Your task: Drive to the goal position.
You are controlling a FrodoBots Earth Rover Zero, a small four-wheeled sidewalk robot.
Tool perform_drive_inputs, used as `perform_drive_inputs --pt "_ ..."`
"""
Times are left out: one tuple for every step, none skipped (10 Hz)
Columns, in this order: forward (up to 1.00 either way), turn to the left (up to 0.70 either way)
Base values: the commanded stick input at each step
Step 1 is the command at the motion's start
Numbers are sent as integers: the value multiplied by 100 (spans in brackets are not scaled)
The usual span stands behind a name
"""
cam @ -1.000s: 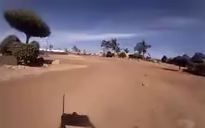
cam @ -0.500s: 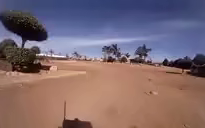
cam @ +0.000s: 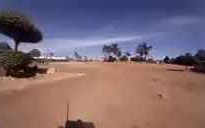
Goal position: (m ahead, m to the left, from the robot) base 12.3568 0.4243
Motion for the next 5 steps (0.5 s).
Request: perform_drive_inputs --pt "70 -3" --pt "70 -3" --pt "70 -17" --pt "70 -27" --pt "70 -2"
